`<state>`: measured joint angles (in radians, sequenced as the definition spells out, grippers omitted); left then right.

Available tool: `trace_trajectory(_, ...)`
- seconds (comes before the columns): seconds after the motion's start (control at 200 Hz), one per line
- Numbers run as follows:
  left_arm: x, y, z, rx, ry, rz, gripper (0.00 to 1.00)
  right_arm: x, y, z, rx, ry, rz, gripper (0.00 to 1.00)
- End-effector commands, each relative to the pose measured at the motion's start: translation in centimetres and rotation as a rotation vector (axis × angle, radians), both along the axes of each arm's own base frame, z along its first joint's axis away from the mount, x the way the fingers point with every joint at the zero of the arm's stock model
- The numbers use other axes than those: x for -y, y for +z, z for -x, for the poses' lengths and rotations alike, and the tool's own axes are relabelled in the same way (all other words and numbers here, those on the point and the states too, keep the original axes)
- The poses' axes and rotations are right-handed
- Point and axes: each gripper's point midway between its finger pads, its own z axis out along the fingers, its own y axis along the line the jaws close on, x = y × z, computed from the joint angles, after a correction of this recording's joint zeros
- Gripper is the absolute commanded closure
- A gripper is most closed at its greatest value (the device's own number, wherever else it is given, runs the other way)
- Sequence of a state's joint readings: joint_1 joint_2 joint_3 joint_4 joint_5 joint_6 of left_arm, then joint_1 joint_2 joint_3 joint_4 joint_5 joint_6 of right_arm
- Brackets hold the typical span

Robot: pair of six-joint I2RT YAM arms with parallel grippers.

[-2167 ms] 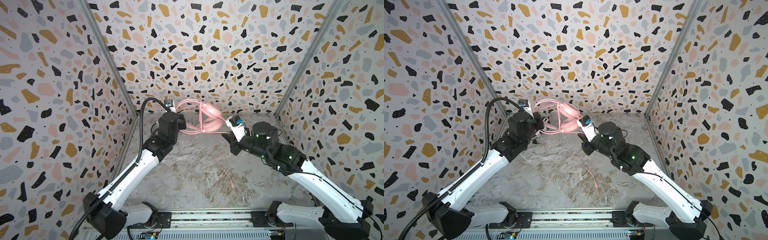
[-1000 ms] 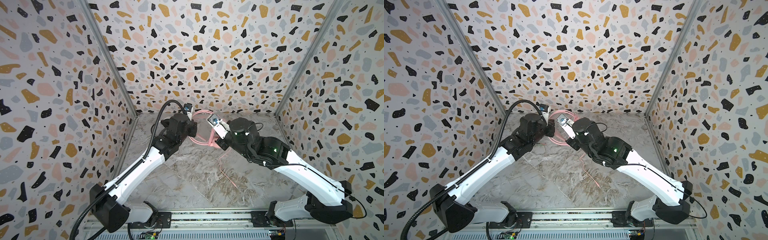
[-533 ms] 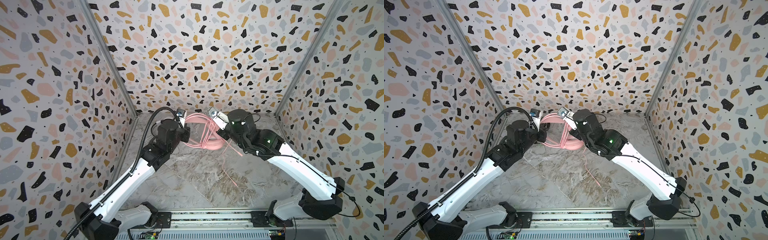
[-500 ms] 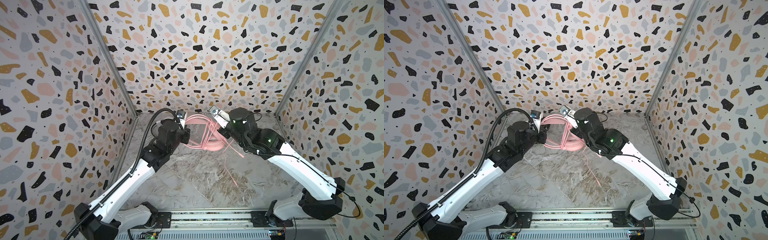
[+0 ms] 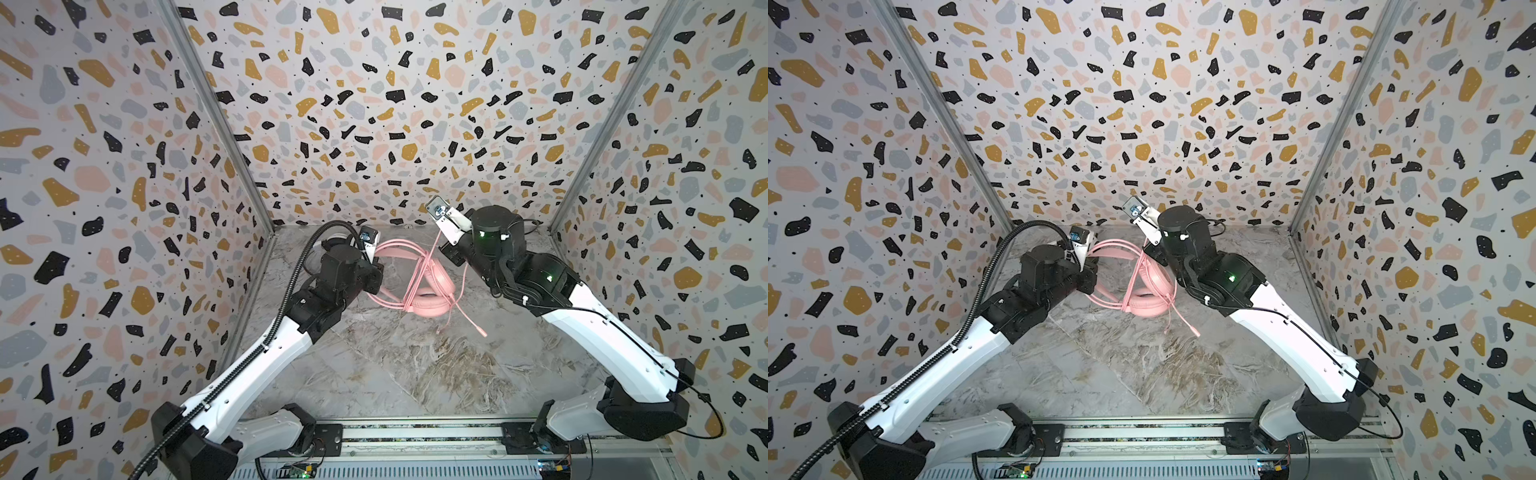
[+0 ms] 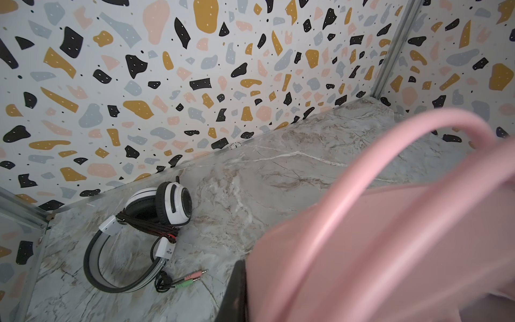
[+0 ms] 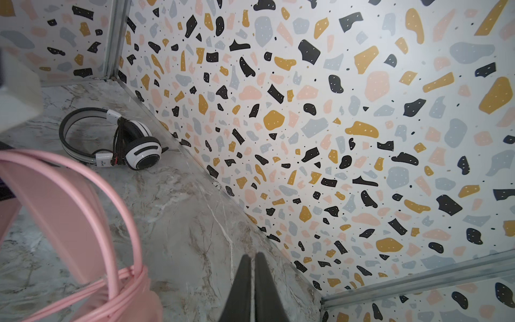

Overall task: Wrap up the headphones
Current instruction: 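Pull the cable up and away from the headset with the right gripper, then raise the headset with the left gripper while right carries the cable over it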

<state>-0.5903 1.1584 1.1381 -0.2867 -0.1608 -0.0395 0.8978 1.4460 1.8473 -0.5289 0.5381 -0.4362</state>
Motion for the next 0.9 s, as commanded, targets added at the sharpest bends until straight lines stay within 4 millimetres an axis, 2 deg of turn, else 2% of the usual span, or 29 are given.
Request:
trace_trajectory(0.0,-0.2,-3.9,1.4,-0.093,-0.065,-0.126,1.00,4.9,9.0,-1.1,0.187,-0.128,-0.248,0.92)
trace_trajectory(0.175,0.3,-3.6,2.2,-0.093,-0.107,-0.107,1.00,6.2,10.0,-3.5,0.166,-0.131,-0.296,0.91)
trace_trajectory(0.496,3.5,-1.7,4.8,-0.099,-0.325,-0.006,1.00,5.9,7.3,-8.2,0.028,-0.035,-0.382,0.90)
trace_trajectory(0.596,4.7,0.2,6.0,-0.073,-0.412,0.071,1.00,6.3,5.6,-9.5,-0.037,0.002,-0.418,0.90)
trace_trajectory(0.706,5.2,3.3,7.0,-0.011,-0.456,0.161,1.00,6.5,3.0,-10.6,-0.087,0.003,-0.419,0.90)
trace_trajectory(0.896,6.3,8.0,9.2,0.055,-0.578,0.283,1.00,5.7,-0.6,-11.7,-0.181,0.067,-0.451,0.90)
